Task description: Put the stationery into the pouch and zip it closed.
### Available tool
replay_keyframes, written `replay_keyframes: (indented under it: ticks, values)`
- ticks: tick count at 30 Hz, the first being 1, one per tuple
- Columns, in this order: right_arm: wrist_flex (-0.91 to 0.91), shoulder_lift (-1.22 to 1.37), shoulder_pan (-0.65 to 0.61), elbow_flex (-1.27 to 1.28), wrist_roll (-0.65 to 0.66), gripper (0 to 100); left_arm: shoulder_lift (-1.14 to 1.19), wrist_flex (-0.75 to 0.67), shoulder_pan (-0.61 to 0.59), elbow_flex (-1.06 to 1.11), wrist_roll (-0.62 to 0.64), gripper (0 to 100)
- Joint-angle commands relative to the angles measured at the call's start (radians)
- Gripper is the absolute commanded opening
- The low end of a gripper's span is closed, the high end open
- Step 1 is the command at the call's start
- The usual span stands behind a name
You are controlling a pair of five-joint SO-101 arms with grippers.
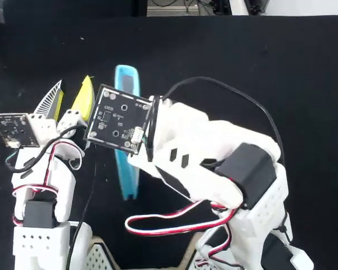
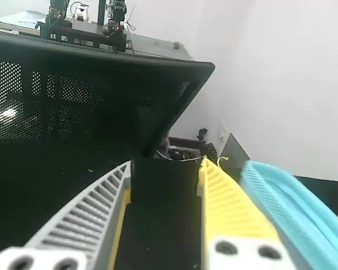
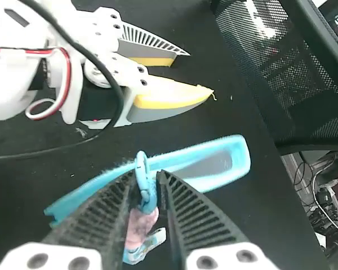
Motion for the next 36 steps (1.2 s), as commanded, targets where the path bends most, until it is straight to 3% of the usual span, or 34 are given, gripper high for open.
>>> replay_keyframes:
  ticks: [1,4,7,10,13,16,22,29,36]
  values:
    - [0.008,-0.004,-0.012,-0.013,0.005,1.0,-0.009,-0.020,-0.008,-0.025,0.021,19]
    - [0.006,-0.005,-0.012,0.018,0.006,1.0,-0.020,0.101,-0.030,-0.045,0.021,20]
    - [0.003,0.002,-0.012,0.031,0.006,1.0,-0.086,0.356,-0.051,-0.137,0.008,20]
    - [-0.034,-0.002,-0.012,0.065,0.005,1.0,-0.190,0.595,-0.048,-0.262,-0.098,20]
    - [-0.060,0.001,-0.012,0.082,0.000,1.0,-0.281,0.733,-0.048,-0.343,-0.160,20]
    - [-0.107,0.001,-0.012,0.110,0.000,1.0,-0.353,0.809,-0.039,-0.380,-0.198,20]
    - [-0.123,0.001,-0.012,0.124,0.000,1.0,-0.394,0.930,0.102,-0.449,-0.273,20]
    - [-0.123,0.001,-0.012,0.125,0.000,1.0,-0.334,1.166,0.437,-0.613,-0.288,24]
    - [-0.117,0.001,-0.012,0.125,0.000,1.0,-0.264,1.137,0.501,-0.593,-0.233,25]
